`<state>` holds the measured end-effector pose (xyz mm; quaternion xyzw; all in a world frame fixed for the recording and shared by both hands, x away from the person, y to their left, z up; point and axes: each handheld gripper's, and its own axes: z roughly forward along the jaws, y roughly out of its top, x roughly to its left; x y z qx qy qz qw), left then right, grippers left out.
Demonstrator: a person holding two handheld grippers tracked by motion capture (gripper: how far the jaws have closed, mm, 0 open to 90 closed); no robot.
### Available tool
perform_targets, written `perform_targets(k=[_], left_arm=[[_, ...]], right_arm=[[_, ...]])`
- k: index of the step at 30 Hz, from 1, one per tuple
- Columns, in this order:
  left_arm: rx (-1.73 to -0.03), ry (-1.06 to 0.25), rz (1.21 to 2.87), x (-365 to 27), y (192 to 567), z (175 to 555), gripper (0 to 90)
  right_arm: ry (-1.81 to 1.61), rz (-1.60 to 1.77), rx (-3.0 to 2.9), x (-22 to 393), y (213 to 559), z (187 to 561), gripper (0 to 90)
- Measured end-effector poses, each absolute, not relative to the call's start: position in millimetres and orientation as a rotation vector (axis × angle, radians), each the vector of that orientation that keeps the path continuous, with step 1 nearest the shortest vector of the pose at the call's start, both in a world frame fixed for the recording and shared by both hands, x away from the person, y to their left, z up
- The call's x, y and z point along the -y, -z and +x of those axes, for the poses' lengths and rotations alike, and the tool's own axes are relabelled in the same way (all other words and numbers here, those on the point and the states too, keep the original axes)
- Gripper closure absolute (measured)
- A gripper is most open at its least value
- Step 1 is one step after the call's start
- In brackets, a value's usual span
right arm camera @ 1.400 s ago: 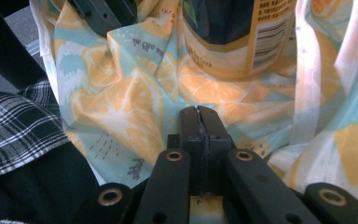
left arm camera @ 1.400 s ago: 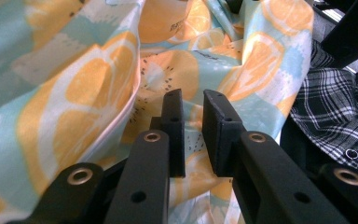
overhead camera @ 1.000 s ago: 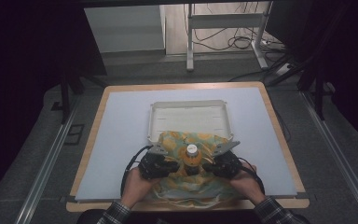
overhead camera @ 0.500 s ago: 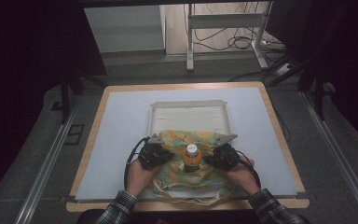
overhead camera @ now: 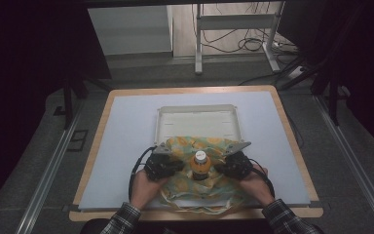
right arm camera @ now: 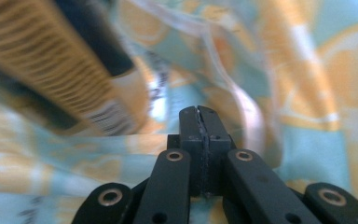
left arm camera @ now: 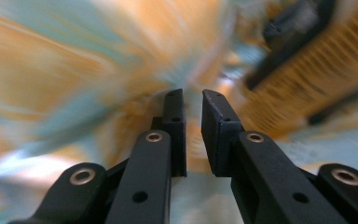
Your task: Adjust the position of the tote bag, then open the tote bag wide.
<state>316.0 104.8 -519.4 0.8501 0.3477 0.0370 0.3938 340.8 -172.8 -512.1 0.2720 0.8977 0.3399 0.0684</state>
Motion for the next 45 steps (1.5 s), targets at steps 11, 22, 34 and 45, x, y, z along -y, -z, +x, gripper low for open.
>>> perform_targets(k=[11,22,34,45], left_arm=[[-0.803,0.017,2.254,-99.2,529.8,286.7,80.0],[-0.771,0.026,2.244,-105.2,528.5,267.0,78.9],[-0.722,-0.105,2.122,-113.8,516.5,260.7,66.4],[-0.724,-0.182,2.075,-118.0,512.1,253.9,47.2]], right_arm=[[-0.973,0.710,-2.816,172.1,517.7,311.1,88.8],[-0.975,0.688,-2.847,180.3,517.2,290.4,88.8],[-1.035,0.647,-2.738,181.8,506.0,290.0,78.8],[-1.072,0.657,-2.695,186.2,500.9,288.8,61.0]])
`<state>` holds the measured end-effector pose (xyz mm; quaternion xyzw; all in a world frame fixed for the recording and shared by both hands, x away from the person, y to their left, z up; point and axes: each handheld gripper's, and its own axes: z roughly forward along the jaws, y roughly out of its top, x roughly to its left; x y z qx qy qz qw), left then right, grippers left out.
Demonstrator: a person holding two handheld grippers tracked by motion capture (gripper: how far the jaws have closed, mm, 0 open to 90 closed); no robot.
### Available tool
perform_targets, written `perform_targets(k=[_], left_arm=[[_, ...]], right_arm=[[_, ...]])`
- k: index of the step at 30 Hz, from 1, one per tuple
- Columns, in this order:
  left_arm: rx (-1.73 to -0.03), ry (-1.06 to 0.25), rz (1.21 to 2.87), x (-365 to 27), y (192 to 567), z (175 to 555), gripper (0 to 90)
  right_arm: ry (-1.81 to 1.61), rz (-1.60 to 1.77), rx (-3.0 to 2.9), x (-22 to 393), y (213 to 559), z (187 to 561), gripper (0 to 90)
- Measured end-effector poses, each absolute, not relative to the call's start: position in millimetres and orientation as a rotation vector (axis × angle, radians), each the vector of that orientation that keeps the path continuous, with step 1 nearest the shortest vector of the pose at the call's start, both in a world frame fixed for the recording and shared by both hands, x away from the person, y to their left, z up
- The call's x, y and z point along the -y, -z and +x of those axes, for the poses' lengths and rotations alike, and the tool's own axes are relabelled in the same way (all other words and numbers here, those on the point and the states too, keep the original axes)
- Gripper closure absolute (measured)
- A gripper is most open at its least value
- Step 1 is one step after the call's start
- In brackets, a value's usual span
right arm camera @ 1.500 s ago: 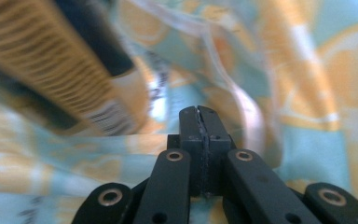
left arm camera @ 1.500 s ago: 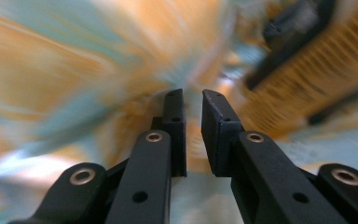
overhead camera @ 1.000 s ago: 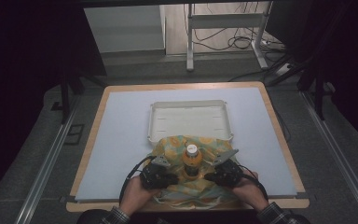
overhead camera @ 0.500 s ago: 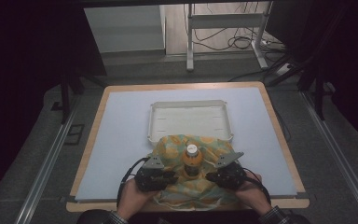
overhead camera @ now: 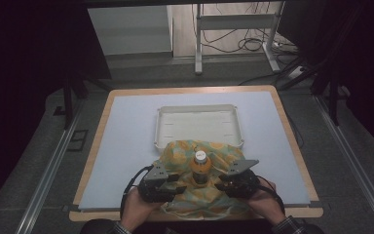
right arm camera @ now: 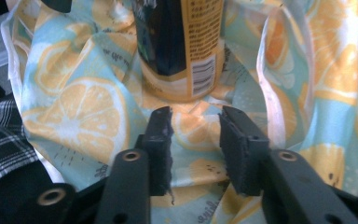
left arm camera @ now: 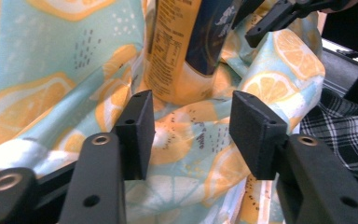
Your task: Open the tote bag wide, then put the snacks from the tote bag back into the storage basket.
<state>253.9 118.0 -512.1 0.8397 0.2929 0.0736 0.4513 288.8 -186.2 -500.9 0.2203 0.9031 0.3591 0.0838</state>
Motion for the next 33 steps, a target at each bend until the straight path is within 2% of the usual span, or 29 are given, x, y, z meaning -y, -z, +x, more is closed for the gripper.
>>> perform_targets(k=[11,25,33], left_arm=[[-0.709,-0.182,1.993,-123.3,507.6,245.5,29.1],[-0.721,-0.255,1.985,-128.5,504.5,234.0,19.4],[-0.739,-0.303,1.959,-133.6,500.6,229.5,12.1]], right_arm=[[-1.087,0.638,-2.686,185.8,494.0,286.0,49.2],[-1.213,0.616,-2.669,182.6,483.3,282.5,39.1],[-1.316,0.630,-2.606,176.5,475.9,287.0,30.3]])
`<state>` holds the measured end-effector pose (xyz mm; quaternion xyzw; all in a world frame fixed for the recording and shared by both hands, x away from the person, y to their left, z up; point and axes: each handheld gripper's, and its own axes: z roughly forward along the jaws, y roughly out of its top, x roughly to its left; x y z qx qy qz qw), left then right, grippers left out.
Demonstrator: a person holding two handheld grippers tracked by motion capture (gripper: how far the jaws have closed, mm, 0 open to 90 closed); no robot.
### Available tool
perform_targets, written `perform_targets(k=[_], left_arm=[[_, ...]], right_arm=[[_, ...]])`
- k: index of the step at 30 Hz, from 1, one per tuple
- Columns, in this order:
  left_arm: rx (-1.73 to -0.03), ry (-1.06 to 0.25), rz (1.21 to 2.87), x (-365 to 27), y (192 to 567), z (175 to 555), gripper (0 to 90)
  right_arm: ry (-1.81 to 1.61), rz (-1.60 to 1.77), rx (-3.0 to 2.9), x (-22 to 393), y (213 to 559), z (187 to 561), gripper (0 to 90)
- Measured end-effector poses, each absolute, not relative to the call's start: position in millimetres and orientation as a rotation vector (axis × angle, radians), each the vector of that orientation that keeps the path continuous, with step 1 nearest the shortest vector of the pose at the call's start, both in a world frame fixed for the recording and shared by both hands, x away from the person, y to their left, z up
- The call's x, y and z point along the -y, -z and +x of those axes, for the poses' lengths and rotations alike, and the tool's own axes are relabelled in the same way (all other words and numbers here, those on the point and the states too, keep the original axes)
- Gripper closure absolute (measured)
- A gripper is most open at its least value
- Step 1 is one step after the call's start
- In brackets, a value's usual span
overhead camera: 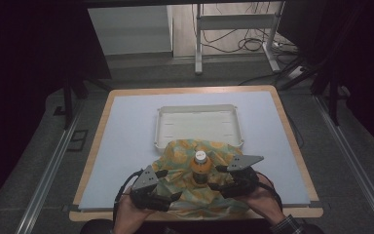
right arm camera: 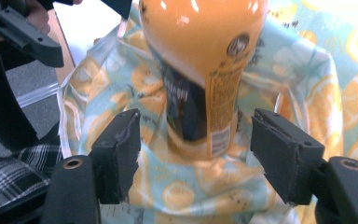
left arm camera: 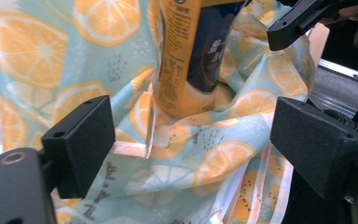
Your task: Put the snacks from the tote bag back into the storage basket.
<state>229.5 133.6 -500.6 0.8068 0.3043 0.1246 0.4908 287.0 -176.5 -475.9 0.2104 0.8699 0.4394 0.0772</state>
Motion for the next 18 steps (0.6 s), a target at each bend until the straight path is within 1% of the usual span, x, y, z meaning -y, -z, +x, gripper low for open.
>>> perform_targets(k=[8,18], left_arm=[[-0.762,-0.344,1.956,-140.2,500.4,227.2,6.5],[-0.837,-0.371,1.957,-151.7,507.0,227.1,4.1]], right_arm=[[-1.394,0.620,-2.565,169.0,470.5,291.9,26.7],[-1.379,0.550,-2.532,145.6,468.9,299.1,25.8]])
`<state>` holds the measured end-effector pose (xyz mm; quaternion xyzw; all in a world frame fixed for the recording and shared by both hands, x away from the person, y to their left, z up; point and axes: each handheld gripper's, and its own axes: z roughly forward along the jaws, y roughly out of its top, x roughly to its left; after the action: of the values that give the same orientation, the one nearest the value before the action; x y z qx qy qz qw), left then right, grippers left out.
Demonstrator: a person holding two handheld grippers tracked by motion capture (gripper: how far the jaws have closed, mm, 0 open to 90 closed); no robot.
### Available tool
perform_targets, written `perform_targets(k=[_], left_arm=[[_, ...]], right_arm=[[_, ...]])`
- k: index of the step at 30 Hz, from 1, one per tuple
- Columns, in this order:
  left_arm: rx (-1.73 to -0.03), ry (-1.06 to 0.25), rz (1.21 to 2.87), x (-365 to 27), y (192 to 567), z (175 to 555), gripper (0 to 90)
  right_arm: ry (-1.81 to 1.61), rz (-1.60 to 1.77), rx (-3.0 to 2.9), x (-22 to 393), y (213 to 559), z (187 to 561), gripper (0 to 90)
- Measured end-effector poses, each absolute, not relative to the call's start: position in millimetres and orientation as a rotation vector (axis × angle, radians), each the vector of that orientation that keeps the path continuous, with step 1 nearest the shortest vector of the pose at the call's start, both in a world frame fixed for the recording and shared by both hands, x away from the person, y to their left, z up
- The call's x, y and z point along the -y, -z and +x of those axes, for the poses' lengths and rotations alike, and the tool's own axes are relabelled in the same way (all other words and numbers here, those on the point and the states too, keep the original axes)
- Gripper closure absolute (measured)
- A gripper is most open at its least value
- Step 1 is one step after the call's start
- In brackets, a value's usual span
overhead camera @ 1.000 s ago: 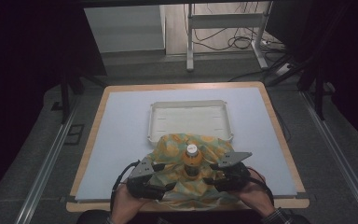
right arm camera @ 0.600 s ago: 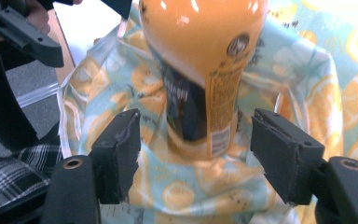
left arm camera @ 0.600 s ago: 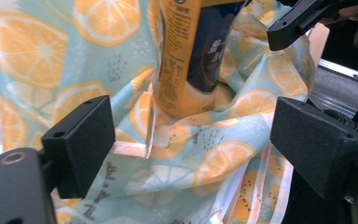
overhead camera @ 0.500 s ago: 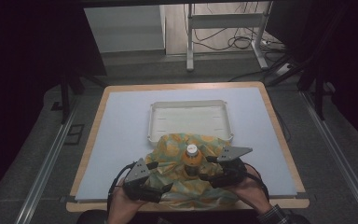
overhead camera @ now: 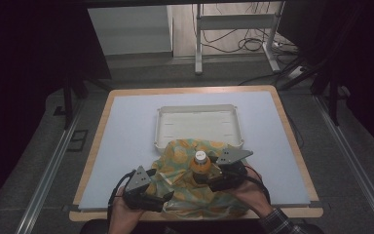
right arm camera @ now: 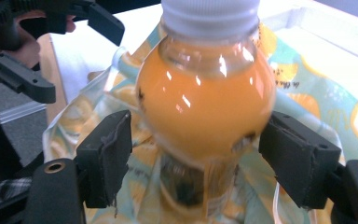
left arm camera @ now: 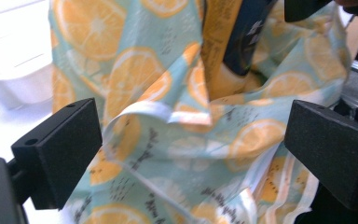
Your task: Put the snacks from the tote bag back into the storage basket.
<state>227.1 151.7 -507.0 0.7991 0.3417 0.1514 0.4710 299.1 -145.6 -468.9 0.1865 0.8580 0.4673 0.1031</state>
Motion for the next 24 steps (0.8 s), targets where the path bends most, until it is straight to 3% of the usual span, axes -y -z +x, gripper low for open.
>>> perform_targets(k=[24], left_arm=[[-0.853,-0.416,1.962,-154.1,512.2,229.6,2.5]], right_arm=[[-1.358,0.572,-2.508,129.7,469.0,304.8,29.5]])
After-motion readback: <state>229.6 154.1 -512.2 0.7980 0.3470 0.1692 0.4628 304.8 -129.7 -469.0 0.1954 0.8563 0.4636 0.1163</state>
